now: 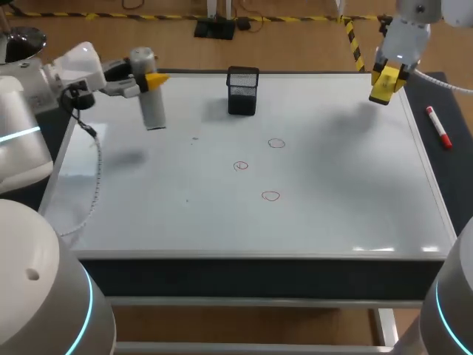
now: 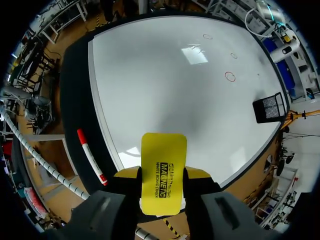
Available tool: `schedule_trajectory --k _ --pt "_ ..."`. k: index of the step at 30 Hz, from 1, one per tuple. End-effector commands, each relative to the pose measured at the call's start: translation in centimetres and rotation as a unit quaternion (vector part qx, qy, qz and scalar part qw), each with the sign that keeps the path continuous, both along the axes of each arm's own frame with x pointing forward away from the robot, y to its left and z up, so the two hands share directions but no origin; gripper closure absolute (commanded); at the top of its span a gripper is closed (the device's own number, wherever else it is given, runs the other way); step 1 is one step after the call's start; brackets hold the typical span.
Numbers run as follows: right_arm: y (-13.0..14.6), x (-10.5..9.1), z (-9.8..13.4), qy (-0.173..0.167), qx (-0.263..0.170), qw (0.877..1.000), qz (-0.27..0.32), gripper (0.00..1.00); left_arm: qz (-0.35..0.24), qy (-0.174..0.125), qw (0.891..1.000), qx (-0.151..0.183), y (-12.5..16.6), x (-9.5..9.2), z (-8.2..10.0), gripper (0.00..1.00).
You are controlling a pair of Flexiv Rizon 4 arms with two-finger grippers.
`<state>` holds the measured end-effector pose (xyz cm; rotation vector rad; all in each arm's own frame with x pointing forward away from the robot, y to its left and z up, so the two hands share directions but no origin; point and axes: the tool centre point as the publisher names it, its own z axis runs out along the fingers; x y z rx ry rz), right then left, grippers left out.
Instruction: Pick up the inspection probe, press it on each red-marked spot on the whiteboard one by one, put down the probe, pick up the eraser, and wipe off all the red marks.
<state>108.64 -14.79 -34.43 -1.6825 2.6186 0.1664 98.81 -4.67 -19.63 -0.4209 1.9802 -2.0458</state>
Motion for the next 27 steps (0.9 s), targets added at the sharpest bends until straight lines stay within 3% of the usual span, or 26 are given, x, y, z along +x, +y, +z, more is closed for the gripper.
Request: schedule_trajectory --k 1,3,9,14,20,27 --pt "-0.1 0.1 0.1 0.000 -0.002 1.000 0.001 1.00 -0.054 0.005 0.998 -0.011 -3.7 0.3 -0.9 1.00" --pt "-0.1 0.1 0.1 0.000 -0.002 1.000 0.001 1.00 -0.078 0.014 0.996 -0.030 -5.0 -0.3 -1.5 1.00" --pt "-0.1 0.1 0.1 0.000 -0.002 1.000 0.001 1.00 -0.145 0.039 0.988 -0.025 -9.7 -1.4 -3.2 1.00" --pt "-0.1 0.1 0.1 0.000 -0.002 1.000 0.001 1.00 -0.185 0.051 0.980 -0.043 -12.5 -1.6 -4.5 1.00" --pt "-0.1 0.1 0.1 0.000 -0.002 1.000 0.001 1.00 -0.220 0.044 0.974 -0.013 -15.2 -1.8 -5.3 1.00" --pt "-0.1 0.1 0.1 0.000 -0.002 1.000 0.001 1.00 -0.256 0.030 0.966 -0.006 -17.3 -2.5 -6.3 1.00"
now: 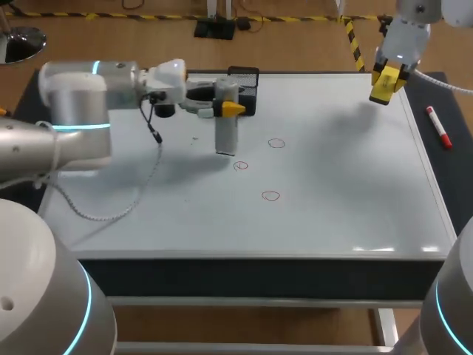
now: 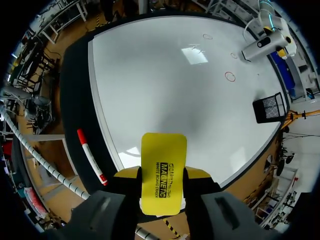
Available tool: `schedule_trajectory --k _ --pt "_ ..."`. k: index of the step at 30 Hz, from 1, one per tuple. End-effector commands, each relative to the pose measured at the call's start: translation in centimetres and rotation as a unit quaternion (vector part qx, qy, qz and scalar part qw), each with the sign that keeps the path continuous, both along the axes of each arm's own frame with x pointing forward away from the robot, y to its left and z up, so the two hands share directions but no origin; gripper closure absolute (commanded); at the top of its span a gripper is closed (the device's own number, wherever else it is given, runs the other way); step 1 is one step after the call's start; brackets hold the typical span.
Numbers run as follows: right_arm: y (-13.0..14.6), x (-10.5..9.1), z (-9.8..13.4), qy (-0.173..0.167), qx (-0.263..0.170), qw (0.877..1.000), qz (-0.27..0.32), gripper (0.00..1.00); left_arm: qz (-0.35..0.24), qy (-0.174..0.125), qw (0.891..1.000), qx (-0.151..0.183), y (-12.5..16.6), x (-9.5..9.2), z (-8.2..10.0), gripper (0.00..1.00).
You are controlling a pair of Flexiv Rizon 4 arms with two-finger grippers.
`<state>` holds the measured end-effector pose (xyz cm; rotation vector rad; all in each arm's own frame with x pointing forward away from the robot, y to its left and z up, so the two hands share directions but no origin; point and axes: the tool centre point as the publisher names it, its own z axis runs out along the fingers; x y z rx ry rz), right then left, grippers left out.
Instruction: Pick up the inspection probe, press it on each red-marked spot on the whiteboard one by one, put down the probe, pick up the eraser, and wipe off all the red marks.
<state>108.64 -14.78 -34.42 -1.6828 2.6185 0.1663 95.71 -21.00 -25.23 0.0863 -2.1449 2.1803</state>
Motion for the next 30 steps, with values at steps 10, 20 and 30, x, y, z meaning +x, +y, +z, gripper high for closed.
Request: schedule_trajectory --k 10,20,30 --pt "-0.1 0.1 0.1 0.000 -0.002 1.000 0.001 1.00 -0.070 -0.020 0.997 -0.016 -2.2 -0.7 -1.3 1.00" --pt "-0.1 0.1 0.1 0.000 -0.002 1.000 0.001 1.00 -0.084 -0.019 0.996 -0.030 -1.8 -1.7 -1.9 1.00" --pt "-0.1 0.1 0.1 0.000 -0.002 1.000 0.001 1.00 -0.104 -0.021 0.994 -0.038 -1.6 -2.3 -2.3 1.00"
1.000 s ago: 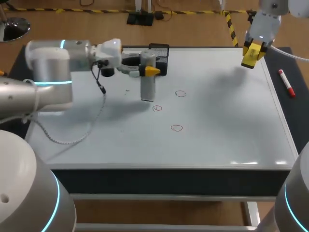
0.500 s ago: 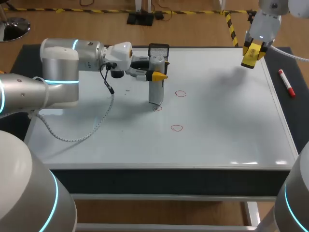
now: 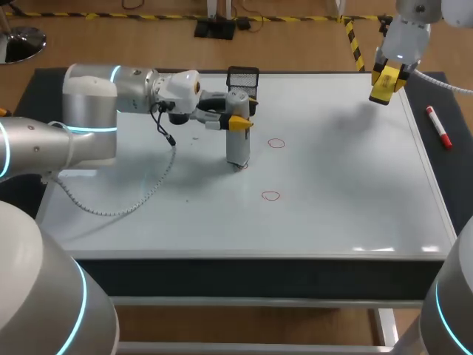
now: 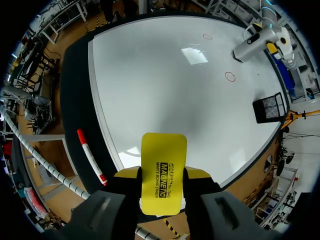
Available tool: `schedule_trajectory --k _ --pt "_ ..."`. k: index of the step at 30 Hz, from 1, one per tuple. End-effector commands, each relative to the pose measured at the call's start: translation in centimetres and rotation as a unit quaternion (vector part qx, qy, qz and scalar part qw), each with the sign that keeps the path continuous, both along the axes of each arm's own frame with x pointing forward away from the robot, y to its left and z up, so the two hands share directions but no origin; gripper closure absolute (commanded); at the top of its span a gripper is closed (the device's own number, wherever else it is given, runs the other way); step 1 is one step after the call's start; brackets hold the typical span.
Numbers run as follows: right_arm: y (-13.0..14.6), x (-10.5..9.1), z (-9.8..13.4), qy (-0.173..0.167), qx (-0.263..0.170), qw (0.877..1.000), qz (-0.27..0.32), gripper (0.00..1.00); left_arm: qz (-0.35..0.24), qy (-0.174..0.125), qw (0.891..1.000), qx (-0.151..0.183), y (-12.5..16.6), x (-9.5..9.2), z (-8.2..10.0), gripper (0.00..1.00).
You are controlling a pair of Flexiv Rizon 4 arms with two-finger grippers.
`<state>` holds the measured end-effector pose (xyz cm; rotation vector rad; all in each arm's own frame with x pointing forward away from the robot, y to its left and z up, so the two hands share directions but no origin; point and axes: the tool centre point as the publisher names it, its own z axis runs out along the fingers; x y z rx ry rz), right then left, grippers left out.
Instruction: Pick up the inspection probe, press it on each red-marked spot on the whiteboard one by one, put down the probe, pick up the eraser, and wipe off all the red marks.
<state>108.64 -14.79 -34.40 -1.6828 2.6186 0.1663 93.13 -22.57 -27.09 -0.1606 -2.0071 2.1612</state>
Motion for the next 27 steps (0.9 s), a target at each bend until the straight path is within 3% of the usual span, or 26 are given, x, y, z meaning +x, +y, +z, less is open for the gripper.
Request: schedule_trajectory --k 1,9,27 --pt "-0.08 0.06 0.09 0.000 -0.002 1.000 0.001 1.00 -0.011 0.001 1.000 -0.003 -0.01 0.23 -0.58 1.00" --pt "-0.08 0.06 0.09 0.000 -0.002 1.000 0.001 1.00 -0.023 0.007 1.000 -0.003 0.00 0.19 -1.39 1.00" --pt "-0.08 0.06 0.09 0.000 -0.002 1.000 0.001 1.00 -0.024 0.006 1.000 0.000 0.00 0.14 -1.21 1.00"
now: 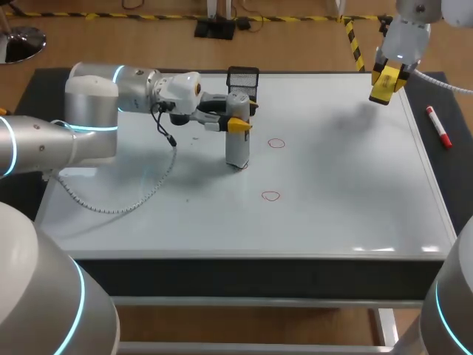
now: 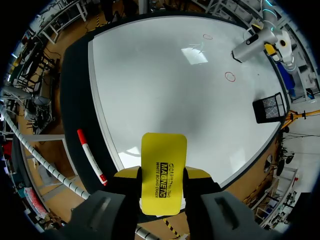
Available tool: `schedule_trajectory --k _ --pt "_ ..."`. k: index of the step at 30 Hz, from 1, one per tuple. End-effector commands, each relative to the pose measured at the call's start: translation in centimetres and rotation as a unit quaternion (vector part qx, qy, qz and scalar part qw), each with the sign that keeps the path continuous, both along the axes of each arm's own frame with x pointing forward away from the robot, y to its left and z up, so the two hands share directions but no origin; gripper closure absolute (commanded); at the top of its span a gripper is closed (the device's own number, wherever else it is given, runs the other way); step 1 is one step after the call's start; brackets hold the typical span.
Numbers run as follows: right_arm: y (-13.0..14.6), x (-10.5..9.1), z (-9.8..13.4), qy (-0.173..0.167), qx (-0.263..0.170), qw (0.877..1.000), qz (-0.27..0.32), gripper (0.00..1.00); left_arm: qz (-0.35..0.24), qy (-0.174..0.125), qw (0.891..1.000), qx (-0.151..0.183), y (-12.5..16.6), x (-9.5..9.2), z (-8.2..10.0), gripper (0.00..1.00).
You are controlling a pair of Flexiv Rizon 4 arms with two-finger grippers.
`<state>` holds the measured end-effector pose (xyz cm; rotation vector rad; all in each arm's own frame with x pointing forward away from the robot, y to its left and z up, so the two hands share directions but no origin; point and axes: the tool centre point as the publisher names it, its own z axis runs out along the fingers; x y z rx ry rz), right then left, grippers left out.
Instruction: Pick up the inspection probe, press it on each red-marked spot on the whiteboard one by one, put down the probe, pick up the eraser, and wipe off all the red marks.
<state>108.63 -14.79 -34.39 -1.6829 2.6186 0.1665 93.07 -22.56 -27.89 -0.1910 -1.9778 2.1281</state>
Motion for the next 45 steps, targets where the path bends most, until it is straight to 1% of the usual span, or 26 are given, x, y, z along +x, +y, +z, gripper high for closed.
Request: schedule_trajectory --k 1,5,8,11,13,16,19,24,30,39,42,45 --pt "-0.1 0.1 0.1 0.000 -0.002 1.000 0.001 1.00 -0.001 0.000 1.000 -0.001 0.0 0.2 -0.4 1.00" --pt "-0.1 0.1 0.1 0.000 -0.002 1.000 0.001 1.00 0.003 -0.001 1.000 -0.001 0.2 0.3 -0.1 1.00" --pt "-0.1 0.1 0.1 0.000 -0.002 1.000 0.001 1.00 0.012 -0.006 1.000 -0.007 0.6 0.6 0.7 1.00" --pt "-0.1 0.1 0.1 0.000 -0.002 1.000 0.001 1.00 0.031 -0.014 0.999 -0.018 1.9 1.5 1.7 1.00" --pt "-0.1 0.1 0.1 0.000 -0.002 1.000 0.001 1.00 0.045 -0.022 0.999 -0.018 3.1 2.2 2.4 1.00" --pt "-0.1 0.1 0.1 0.000 -0.002 1.000 0.001 1.00 0.073 -0.030 0.997 -0.015 5.4 3.6 3.2 1.00" --pt "-0.1 0.1 0.1 0.000 -0.002 1.000 0.001 1.00 0.108 -0.037 0.993 -0.015 8.4 5.0 3.9 1.00" --pt "-0.1 0.1 0.1 0.000 -0.002 1.000 0.001 1.00 0.176 -0.047 0.983 -0.010 14.1 7.5 5.0 1.00" --pt "-0.1 0.1 0.1 0.000 -0.002 1.000 0.001 1.00 0.235 -0.050 0.971 0.012 20.0 9.7 5.7 1.00" --pt "-0.1 0.1 0.1 0.000 -0.002 1.000 0.001 1.00 0.289 -0.042 0.956 0.028 26.7 12.0 6.5 1.00" --pt "-0.1 0.1 0.1 0.000 -0.002 1.000 0.001 1.00 0.302 -0.036 0.952 0.032 28.3 12.5 6.6 1.00" --pt "-0.1 0.1 0.1 0.000 -0.002 1.000 0.001 1.00 0.311 -0.032 0.949 0.037 29.0 12.7 6.7 1.00"
